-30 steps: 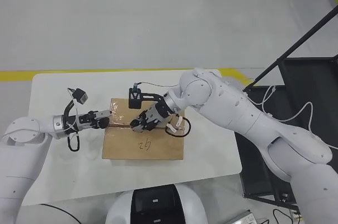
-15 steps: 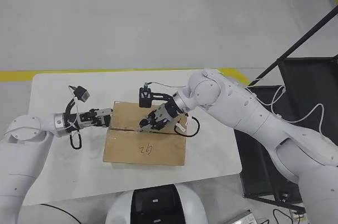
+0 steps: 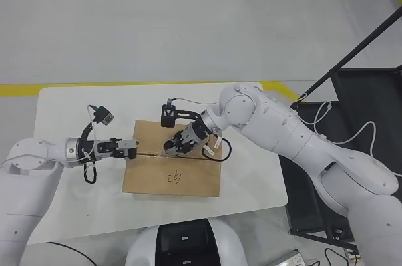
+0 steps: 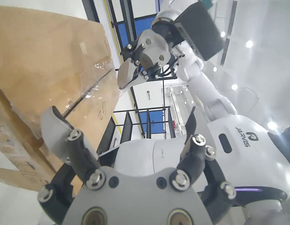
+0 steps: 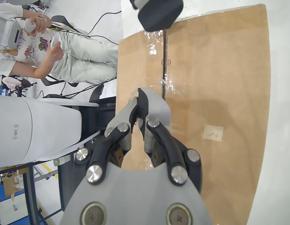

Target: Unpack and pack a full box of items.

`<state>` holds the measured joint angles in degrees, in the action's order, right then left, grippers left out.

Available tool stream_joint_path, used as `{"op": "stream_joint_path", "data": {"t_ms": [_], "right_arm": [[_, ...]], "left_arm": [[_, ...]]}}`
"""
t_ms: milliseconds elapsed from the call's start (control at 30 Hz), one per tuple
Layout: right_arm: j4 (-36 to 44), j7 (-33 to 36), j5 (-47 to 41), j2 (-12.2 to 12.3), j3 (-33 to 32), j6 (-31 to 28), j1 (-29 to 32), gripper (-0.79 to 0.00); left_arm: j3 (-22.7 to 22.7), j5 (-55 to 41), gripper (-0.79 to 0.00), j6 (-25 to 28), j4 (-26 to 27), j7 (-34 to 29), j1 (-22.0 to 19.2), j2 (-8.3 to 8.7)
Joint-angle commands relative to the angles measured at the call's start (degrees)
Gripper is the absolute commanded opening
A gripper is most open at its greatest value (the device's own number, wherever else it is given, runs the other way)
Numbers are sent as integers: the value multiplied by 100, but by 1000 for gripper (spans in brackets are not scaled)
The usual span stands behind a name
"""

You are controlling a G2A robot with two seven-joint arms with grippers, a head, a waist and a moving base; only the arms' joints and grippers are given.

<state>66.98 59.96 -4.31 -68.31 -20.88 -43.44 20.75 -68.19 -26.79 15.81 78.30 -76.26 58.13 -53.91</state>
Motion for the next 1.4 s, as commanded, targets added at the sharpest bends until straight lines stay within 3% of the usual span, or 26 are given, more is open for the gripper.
{"op": "stream_joint_path", "data": {"t_ms": [0, 233, 633, 900, 1200, 1367], "right_arm": [[-52, 15, 0, -6, -35, -14, 3, -785], [-15, 69, 16, 49, -189, -19, 49, -785], [675, 78, -211, 509, -465, -10, 187, -785], [1389, -300, -686, 1090, -306, -390, 115, -785], [1998, -1186, -860, 1853, 274, -1276, -235, -785], [2129, -1367, -929, 2033, 840, -1456, -559, -785]], "left_arm": [[242, 116, 0, 26, -120, 162, -161, -63], [640, 385, 0, -24, -563, 372, -528, -186], [603, 800, 0, -87, -553, 374, -442, -141], [579, 902, 0, -125, -480, 476, -379, -129], [555, 869, 0, -113, -434, 493, -358, -127], [517, 692, 0, -31, -396, 496, -340, -132]]}}
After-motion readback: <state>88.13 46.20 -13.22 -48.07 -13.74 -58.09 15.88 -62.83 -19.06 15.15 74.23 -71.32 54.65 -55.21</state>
